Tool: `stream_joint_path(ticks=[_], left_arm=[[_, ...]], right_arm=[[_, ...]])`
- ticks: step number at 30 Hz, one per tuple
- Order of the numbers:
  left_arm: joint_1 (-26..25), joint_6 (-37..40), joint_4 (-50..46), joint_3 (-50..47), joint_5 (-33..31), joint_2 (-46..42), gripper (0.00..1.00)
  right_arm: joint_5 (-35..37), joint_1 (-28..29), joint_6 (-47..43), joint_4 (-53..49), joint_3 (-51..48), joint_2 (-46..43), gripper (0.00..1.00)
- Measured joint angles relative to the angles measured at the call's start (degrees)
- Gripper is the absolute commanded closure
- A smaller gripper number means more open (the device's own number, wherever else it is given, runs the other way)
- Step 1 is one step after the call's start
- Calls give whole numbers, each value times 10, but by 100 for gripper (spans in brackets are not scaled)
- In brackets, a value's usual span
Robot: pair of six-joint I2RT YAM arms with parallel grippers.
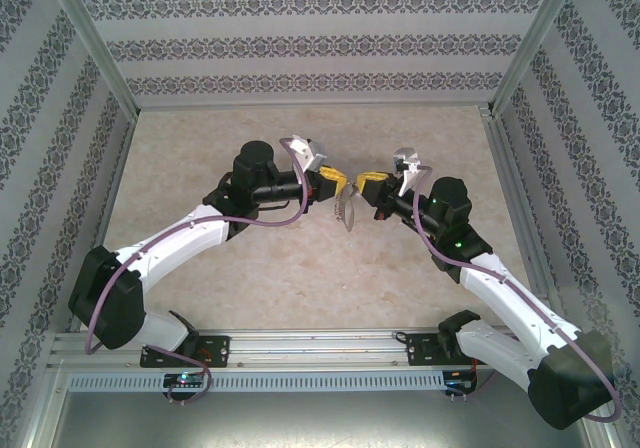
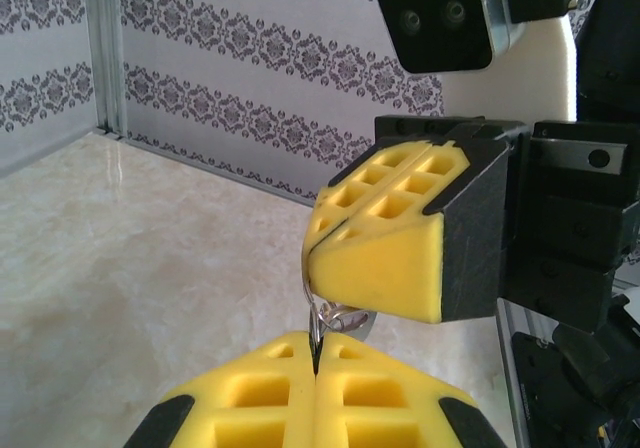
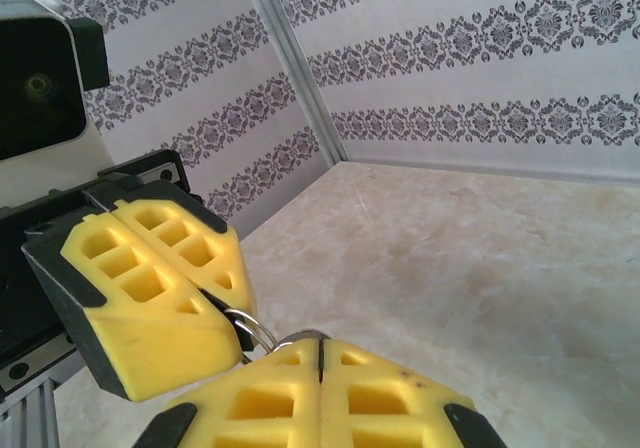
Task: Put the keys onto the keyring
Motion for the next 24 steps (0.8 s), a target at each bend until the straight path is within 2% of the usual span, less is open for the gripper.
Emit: stream_joint_path(ticks=[10, 11, 13, 15, 17, 24], left_arm=[[0, -11, 26, -5, -10, 0, 100], [0, -11, 28, -5, -10, 0, 100], [0, -11, 31, -5, -10, 0, 100], [0, -11, 34, -5, -12, 0, 100], [0, -12, 39, -5, -14, 0, 100], [0, -15, 46, -8, -19, 0, 100]], right_arm=[[-18, 0, 4, 2, 0, 5, 100], [-24, 0, 5, 2, 0, 8, 97], [-35, -3, 9, 2, 0, 14, 70], [-45, -9, 13, -3, 0, 16, 54], [-51, -23, 20, -5, -1, 13, 49], [-60, -75, 44, -6, -15, -19, 49]])
